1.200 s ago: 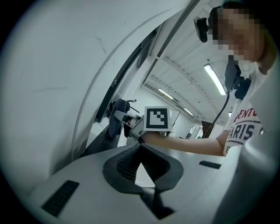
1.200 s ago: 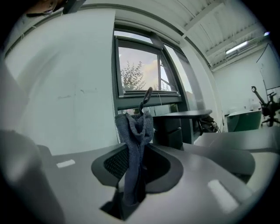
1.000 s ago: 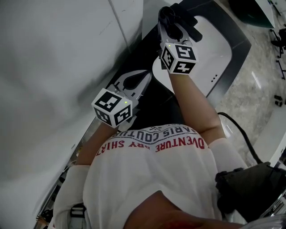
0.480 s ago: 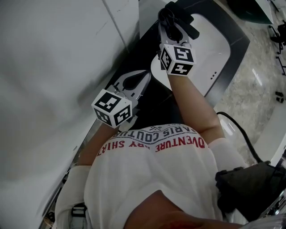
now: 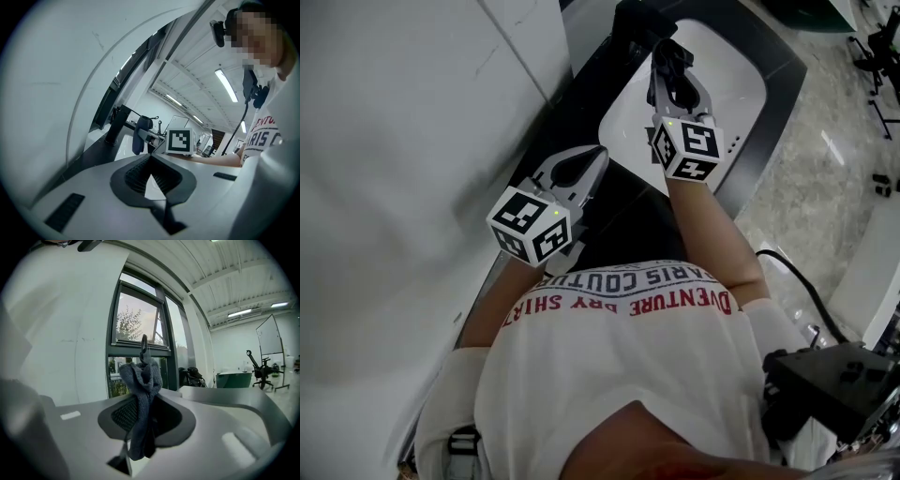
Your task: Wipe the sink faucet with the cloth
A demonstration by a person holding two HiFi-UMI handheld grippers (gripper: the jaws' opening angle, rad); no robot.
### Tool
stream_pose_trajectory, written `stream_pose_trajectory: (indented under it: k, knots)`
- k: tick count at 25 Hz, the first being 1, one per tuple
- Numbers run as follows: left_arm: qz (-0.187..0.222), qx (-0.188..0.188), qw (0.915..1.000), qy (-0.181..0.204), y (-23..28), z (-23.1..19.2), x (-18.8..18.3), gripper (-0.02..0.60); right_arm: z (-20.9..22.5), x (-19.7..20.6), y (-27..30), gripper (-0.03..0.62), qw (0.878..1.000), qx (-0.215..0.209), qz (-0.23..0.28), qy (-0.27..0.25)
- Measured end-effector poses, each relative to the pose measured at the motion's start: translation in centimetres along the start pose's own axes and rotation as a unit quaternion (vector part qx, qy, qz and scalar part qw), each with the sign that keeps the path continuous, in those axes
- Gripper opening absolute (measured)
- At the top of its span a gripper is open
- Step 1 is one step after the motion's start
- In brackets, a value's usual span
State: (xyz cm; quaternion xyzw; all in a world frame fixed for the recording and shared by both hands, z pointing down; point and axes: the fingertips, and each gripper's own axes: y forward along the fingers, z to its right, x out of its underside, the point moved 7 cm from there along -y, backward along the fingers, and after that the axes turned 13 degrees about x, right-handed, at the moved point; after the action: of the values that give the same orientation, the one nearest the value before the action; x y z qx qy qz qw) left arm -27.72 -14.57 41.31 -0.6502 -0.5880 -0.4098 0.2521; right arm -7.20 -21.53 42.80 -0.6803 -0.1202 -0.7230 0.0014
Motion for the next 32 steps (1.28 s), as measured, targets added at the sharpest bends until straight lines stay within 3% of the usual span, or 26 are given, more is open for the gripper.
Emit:
stream_pose_trajectory:
  k: [5,11,18,25,29,32]
  knots:
    - [-0.005,0.003,1.0,0.001,0.3,0.7,0.2,0.0,2.2,0.7,-1.5,0.076,1.0,0.015,0.001,-0.003]
    - [-0.007,0.003,1.0,0.001,0.2,1.1,0.5,0.0,1.6,0.5,-2.0,0.076,1.0,0.004,0.005,0.004]
    - [-0.003,-0.008,1.0,-0.004,-0.6,0.3,0.8,0.0,-4.7,1.5,-0.1,0.077,0.993,-0.098,0.004,-0.058]
    - [0.012,-0.024,0.9995,-0.019,-2.0,-1.3,0.8,0.0,-9.4,3.2,4.8,0.075,0.982,-0.15,-0.031,-0.114]
    - [0.02,-0.031,0.999,-0.024,-2.7,-1.7,1.0,0.0,-10.0,4.3,7.0,0.075,0.978,-0.15,-0.064,-0.127]
    - [0.023,-0.035,0.9987,-0.029,-3.2,-2.0,1.2,0.0,-9.5,4.7,8.0,0.076,0.98,-0.12,-0.078,-0.136]
